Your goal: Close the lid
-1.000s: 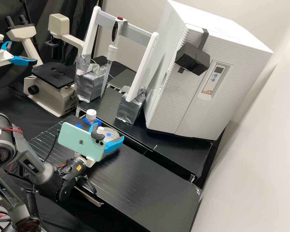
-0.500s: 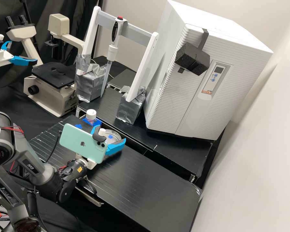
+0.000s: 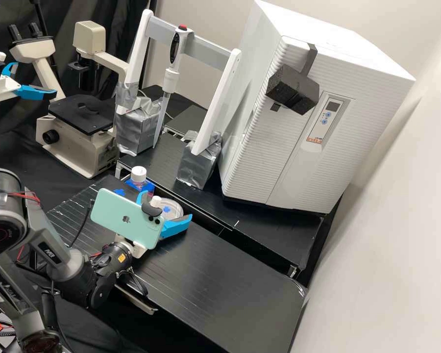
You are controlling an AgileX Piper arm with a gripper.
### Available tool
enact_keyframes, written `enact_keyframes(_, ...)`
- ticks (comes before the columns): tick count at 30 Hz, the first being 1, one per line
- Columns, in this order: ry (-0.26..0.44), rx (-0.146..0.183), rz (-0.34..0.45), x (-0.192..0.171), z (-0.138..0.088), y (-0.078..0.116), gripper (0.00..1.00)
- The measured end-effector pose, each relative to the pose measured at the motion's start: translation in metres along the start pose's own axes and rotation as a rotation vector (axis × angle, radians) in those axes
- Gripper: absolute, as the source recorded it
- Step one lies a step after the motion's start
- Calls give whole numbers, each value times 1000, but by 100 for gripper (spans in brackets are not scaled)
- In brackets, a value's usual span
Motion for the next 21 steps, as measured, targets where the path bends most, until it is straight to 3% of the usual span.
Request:
enact_keyframes(5, 23, -25, 23, -3, -6, 4, 100)
enact_keyframes(9, 52, -25, 65, -9, -16, 10, 100)
enact_keyframes(15, 209, -52, 156, -21, -49, 17, 100)
enact_keyframes(20, 278, 29, 228, -19, -61, 19, 100)
enact_keyframes(21, 287, 64, 243, -19, -63, 19, 100)
